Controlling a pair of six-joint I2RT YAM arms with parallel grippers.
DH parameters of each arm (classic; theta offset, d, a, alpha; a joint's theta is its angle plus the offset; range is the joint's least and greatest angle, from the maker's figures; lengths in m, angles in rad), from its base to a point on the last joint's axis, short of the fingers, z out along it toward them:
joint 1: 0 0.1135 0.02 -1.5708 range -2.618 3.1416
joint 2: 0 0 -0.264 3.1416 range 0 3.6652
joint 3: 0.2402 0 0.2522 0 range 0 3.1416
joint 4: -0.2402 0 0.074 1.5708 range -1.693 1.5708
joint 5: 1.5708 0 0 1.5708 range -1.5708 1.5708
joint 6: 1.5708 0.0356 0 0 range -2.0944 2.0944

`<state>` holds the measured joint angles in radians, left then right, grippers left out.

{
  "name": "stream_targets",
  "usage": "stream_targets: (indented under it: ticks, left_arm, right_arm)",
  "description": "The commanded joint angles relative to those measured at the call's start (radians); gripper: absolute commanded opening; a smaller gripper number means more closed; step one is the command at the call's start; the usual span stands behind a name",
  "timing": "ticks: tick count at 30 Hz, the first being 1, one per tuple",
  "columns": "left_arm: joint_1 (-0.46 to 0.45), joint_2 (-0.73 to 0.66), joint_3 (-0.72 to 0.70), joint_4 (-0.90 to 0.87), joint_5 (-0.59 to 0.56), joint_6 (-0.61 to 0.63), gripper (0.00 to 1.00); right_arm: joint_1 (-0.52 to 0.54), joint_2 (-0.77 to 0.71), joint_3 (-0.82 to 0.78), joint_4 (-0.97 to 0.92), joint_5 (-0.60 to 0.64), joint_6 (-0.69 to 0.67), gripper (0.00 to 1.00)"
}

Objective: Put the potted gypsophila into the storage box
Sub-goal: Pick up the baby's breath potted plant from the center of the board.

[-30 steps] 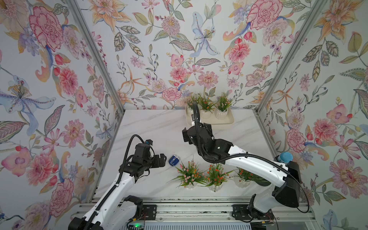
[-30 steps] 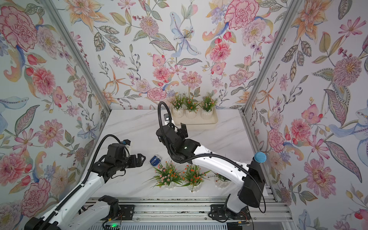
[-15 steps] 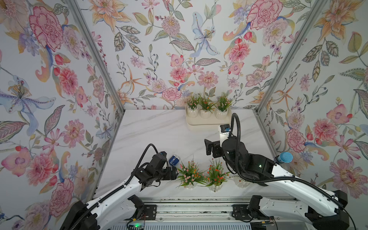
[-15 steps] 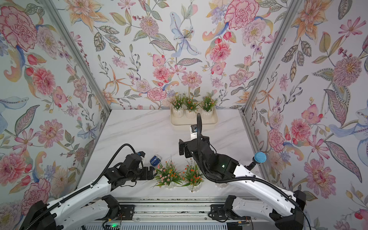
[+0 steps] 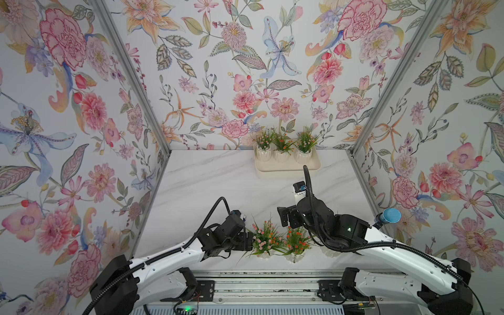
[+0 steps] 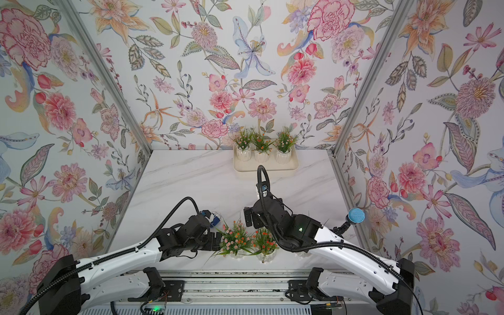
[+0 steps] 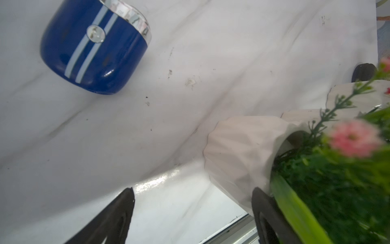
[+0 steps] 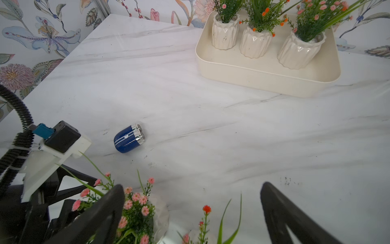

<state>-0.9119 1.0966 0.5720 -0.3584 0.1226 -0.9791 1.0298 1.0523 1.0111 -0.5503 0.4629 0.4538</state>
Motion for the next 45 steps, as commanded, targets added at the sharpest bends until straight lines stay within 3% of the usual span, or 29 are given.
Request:
stream_targets:
  ticks: [1, 7, 20, 28, 45]
  left_arm:
    - [-0.028, -0.008, 0.03, -0.042, -0.053, -0.041, 0.89]
    - [-0.046, -0.073, 0.019, -0.048, -0.075, -0.075, 0.89]
    - [-0.163, 0.09, 0.042, 0.086, -0.109, -0.114, 0.82]
    - [-0.17, 0.116, 0.098, -0.005, -0.242, -0.126, 0.69]
    - [-0.19, 0.237, 0.191, -0.1, -0.304, -0.094, 0.32]
  right_arm:
    - [-0.014, -0.035, -0.02, -0.015, 0.0, 0.018, 1.0]
    - [-0.019, -0.063, -0.057, -0.014, -0.009, 0.023, 1.0]
    - [-0.023, -0.134, -0.09, -0.015, -0.005, 0.063, 1.0]
    - [-0.022, -0.152, -0.105, -0.025, 0.003, 0.086, 1.0]
    - [0.035, -0.065, -0.052, -0.034, 0.049, 0.089, 0.99]
